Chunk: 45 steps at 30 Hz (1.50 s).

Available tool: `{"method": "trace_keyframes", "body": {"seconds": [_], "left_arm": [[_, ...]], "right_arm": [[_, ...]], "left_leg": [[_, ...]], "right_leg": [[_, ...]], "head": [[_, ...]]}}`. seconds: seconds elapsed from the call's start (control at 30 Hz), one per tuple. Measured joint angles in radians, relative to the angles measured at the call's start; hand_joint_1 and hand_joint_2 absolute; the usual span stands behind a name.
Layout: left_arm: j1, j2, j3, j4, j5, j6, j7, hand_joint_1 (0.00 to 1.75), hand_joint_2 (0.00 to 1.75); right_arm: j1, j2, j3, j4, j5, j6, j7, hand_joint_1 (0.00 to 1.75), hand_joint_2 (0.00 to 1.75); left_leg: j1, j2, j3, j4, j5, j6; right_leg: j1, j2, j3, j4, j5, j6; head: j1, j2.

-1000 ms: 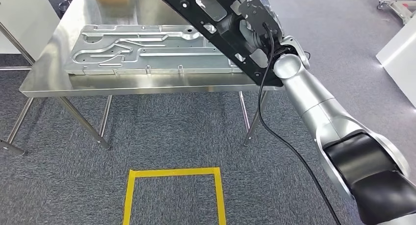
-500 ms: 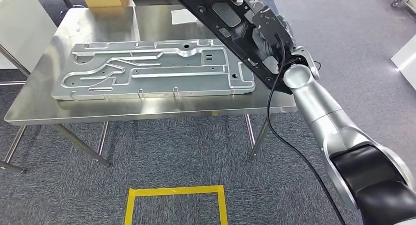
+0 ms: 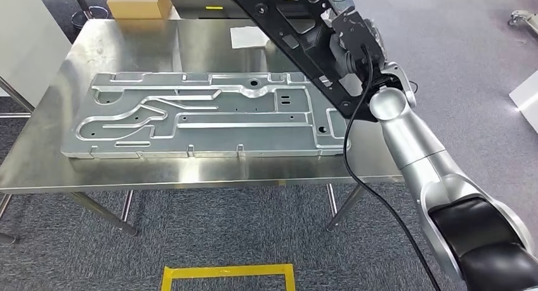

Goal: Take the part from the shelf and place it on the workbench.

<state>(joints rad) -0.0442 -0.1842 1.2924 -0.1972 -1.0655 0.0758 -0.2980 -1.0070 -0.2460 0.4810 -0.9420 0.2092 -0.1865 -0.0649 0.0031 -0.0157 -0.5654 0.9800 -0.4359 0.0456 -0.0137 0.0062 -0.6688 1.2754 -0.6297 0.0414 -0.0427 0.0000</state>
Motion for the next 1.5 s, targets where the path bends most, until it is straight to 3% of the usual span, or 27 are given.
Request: {"method": "trace_keyframes", "body": {"seconds": [0.03,0.07,0.1,0.17,0.2,0.23,0.3,0.33,0.4,0.47,0.5,0.53,0.57,0.63,0.67,0.7,0.83,1.03,1.23,1.5], "left_arm": [[0.001,0.000,0.000,0.000,0.000,0.000,0.000,0.00,0.00],[0.002,-0.001,0.000,0.000,0.000,0.000,0.000,0.00,0.00],[0.002,-0.001,0.000,0.000,0.000,0.000,0.000,0.00,0.00],[0.004,-0.003,0.000,0.000,0.000,0.000,0.000,0.00,0.00],[0.004,-0.004,0.000,0.001,0.000,0.000,0.000,0.00,0.00],[0.004,-0.005,0.000,0.001,-0.001,-0.001,0.000,0.00,0.00],[-0.001,-0.005,-0.003,0.001,-0.002,-0.002,-0.001,0.00,0.00],[-0.004,-0.005,-0.005,0.001,-0.004,-0.003,-0.002,0.00,0.00],[-0.008,-0.005,-0.010,0.001,-0.010,-0.001,-0.004,0.00,0.00],[-0.008,-0.005,-0.013,0.001,-0.014,0.002,-0.006,0.00,0.00],[-0.008,-0.005,-0.015,0.001,-0.016,0.002,-0.005,0.00,0.00],[-0.008,-0.005,-0.015,0.001,-0.017,0.002,-0.004,0.00,0.00],[-0.008,-0.004,-0.016,0.001,-0.018,0.001,-0.002,0.00,0.00],[-0.010,-0.001,-0.017,0.001,-0.019,-0.005,0.000,0.00,0.00],[-0.009,0.000,-0.017,0.001,-0.019,-0.010,-0.001,0.00,0.00],[-0.009,0.000,-0.017,0.001,-0.020,-0.013,-0.001,0.00,0.00],[-0.014,0.000,-0.018,0.002,-0.024,-0.015,0.000,0.00,0.00],[-0.018,0.000,-0.019,0.002,-0.029,-0.016,0.002,0.00,0.00],[-0.018,0.001,-0.021,0.002,-0.032,-0.018,0.006,0.00,0.00],[-0.022,0.002,-0.026,0.002,-0.046,-0.028,0.010,0.00,0.00]], "right_arm": [[0.004,0.000,0.000,-0.001,0.000,0.001,0.000,1.75,1.75],[0.006,-0.002,-0.001,-0.003,0.001,0.001,0.000,1.75,1.75],[0.005,-0.004,-0.001,-0.004,0.001,0.001,0.000,1.75,1.75],[0.005,-0.009,-0.002,-0.007,0.002,0.001,0.000,1.75,1.75],[0.006,-0.012,-0.002,-0.008,0.004,0.002,0.000,1.75,1.75],[0.006,-0.013,-0.003,-0.011,0.006,0.002,0.001,1.75,1.75],[0.002,-0.015,-0.005,-0.027,0.014,0.003,0.006,1.75,1.75],[-0.001,-0.015,-0.007,-0.036,0.020,0.003,0.010,1.75,1.75],[0.000,-0.015,-0.012,-0.048,0.034,0.013,0.018,1.75,1.75],[0.020,-0.015,-0.015,-0.050,0.040,0.040,0.026,1.75,1.75],[0.031,-0.015,-0.015,-0.050,0.043,0.053,0.027,1.75,1.75],[0.041,-0.015,-0.016,-0.052,0.047,0.061,0.028,1.75,1.75],[0.048,-0.015,-0.016,-0.056,0.055,0.060,0.030,1.75,1.75],[0.057,-0.013,-0.016,-0.069,0.076,0.049,0.037,1.75,1.75],[0.061,-0.010,-0.016,-0.074,0.087,0.038,0.043,1.75,1.75],[0.066,-0.006,-0.016,-0.077,0.101,0.028,0.049,1.75,1.75],[0.083,0.028,-0.016,-0.072,0.154,-0.005,0.058,1.75,1.75],[0.083,0.073,-0.016,-0.057,0.171,-0.011,0.058,1.75,1.75],[0.081,0.102,-0.016,-0.050,0.207,-0.011,0.063,1.75,1.75],[0.061,0.194,-0.016,-0.008,0.291,-0.019,0.076,1.75,1.75]], "left_leg": [[0.000,-0.002,0.018,-0.001,-0.014,0.000],[0.000,-0.005,0.036,-0.001,-0.027,-0.001],[0.000,-0.007,0.053,-0.002,-0.042,-0.002],[-0.002,-0.011,0.084,-0.002,-0.071,-0.010],[-0.003,-0.012,0.096,-0.004,-0.084,-0.016],[-0.003,-0.013,0.105,-0.005,-0.093,-0.022],[-0.003,-0.012,0.109,0.008,-0.092,-0.033],[-0.004,-0.008,0.097,0.040,-0.084,-0.038],[-0.003,-0.002,0.038,0.151,-0.092,-0.047],[0.002,0.001,-0.033,0.259,-0.144,-0.057],[0.006,0.002,-0.061,0.281,-0.162,-0.064],[0.011,0.004,-0.077,0.272,-0.153,-0.071],[0.016,0.006,-0.083,0.233,-0.114,-0.079],[0.025,0.011,-0.075,0.116,0.000,-0.092],[0.027,0.011,-0.069,0.074,0.041,-0.095],[0.028,0.011,-0.063,0.048,0.057,-0.095],[0.024,0.008,-0.053,0.030,0.025,-0.082],[0.019,0.004,-0.057,0.031,0.019,-0.071],[0.017,0.004,-0.055,0.032,0.022,-0.067],[0.017,0.005,-0.052,0.032,0.023,-0.067]], "right_leg": [[-0.001,-0.001,-0.020,-0.011,-0.015,-0.001],[0.000,-0.002,-0.031,-0.048,-0.002,-0.004],[0.002,-0.002,-0.034,-0.105,0.048,-0.010],[0.011,-0.003,-0.033,-0.227,0.206,-0.025],[0.016,-0.002,-0.030,-0.264,0.264,-0.031],[0.020,-0.001,-0.026,-0.280,0.290,-0.038],[0.019,0.000,-0.009,-0.283,0.276,-0.050],[0.016,-0.001,0.003,-0.289,0.269,-0.057],[0.010,-0.001,0.037,-0.302,0.255,-0.067],[0.010,-0.002,0.070,-0.309,0.234,-0.074],[0.009,-0.001,0.084,-0.310,0.223,-0.075],[0.008,0.000,0.096,-0.308,0.211,-0.074],[0.006,0.002,0.106,-0.305,0.200,-0.072],[0.003,0.004,0.120,-0.296,0.177,-0.065],[0.005,0.005,0.123,-0.288,0.168,-0.060],[0.007,0.006,0.122,-0.281,0.163,-0.054],[0.010,0.005,0.107,-0.267,0.152,-0.041],[0.007,0.000,0.107,-0.270,0.148,-0.036],[0.007,0.000,0.108,-0.269,0.151,-0.033],[0.008,0.001,0.108,-0.265,0.151,-0.033]], "head": [[0.000,0.000],[0.000,0.000],[0.000,0.000],[0.000,0.000],[-0.001,0.000],[0.000,0.000],[0.000,0.000],[0.001,0.000],[0.001,0.000],[0.001,0.000],[0.001,0.000],[0.001,0.000],[0.001,0.000],[0.001,0.000],[0.001,0.000],[0.001,0.000],[0.002,0.000],[0.002,0.000],[0.002,0.000],[0.002,0.000]]}}
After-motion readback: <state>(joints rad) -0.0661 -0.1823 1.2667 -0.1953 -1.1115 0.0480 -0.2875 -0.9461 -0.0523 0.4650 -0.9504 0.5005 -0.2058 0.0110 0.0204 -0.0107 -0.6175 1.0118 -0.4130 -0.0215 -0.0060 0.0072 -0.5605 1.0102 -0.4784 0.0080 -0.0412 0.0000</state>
